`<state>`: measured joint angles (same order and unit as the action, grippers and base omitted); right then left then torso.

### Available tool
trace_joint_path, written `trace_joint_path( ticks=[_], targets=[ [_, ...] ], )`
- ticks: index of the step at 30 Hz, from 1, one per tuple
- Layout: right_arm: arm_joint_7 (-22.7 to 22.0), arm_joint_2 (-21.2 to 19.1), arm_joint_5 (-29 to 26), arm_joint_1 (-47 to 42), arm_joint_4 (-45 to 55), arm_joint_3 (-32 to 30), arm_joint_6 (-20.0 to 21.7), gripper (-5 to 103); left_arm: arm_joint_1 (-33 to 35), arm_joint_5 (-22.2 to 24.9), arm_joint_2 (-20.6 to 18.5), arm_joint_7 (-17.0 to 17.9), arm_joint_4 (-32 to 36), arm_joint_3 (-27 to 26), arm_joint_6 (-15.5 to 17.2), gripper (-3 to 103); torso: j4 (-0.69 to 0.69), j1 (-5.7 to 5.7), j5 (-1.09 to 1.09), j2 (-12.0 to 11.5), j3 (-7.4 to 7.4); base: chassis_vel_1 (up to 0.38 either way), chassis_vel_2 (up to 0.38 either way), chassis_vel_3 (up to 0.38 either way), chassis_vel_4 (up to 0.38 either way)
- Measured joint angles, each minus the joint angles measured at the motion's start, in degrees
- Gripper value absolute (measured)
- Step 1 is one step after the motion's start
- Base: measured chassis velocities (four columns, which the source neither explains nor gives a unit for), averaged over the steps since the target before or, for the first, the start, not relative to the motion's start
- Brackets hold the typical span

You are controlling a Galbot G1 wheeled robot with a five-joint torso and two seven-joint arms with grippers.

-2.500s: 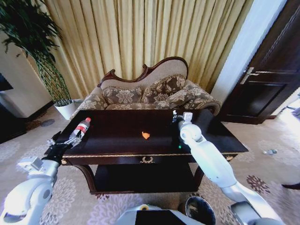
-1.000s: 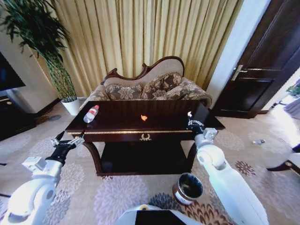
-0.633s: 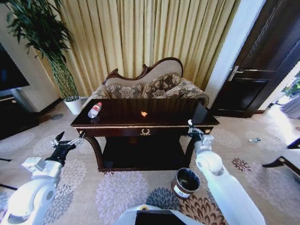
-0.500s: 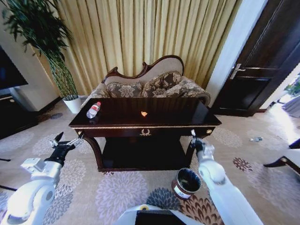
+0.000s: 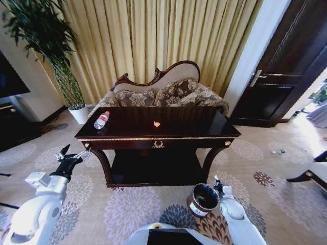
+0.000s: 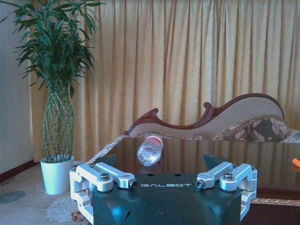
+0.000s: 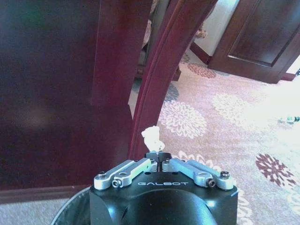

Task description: Move to the front of the table and place the trash on the table into the trash bin.

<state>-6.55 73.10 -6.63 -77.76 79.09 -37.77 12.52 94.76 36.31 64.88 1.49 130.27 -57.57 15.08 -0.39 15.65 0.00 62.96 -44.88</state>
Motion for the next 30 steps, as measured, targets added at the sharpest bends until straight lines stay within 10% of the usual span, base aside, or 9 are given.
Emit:
trace_joint_path(
  ticks=[5,30],
  targets=[
    [0.8,0.2,2.6,0.5,-1.6,-0.1,-0.1,-2,-0.2,0.3,-0.5,0.0,-0.4,-0.5,0.0,100,0.00,0.00,0.00,0.0,0.00,0.000,0.000,0.000,0.000],
    [0.9,-0.6,-1.5,1.1,6.5,-1.3,-4.8,89,0.0,0.4,-1.1,0.5,0.8,-0.5,0.0,100,-0.01,0.00,0.00,0.0,0.00,0.000,0.000,0.000,0.000]
  ],
)
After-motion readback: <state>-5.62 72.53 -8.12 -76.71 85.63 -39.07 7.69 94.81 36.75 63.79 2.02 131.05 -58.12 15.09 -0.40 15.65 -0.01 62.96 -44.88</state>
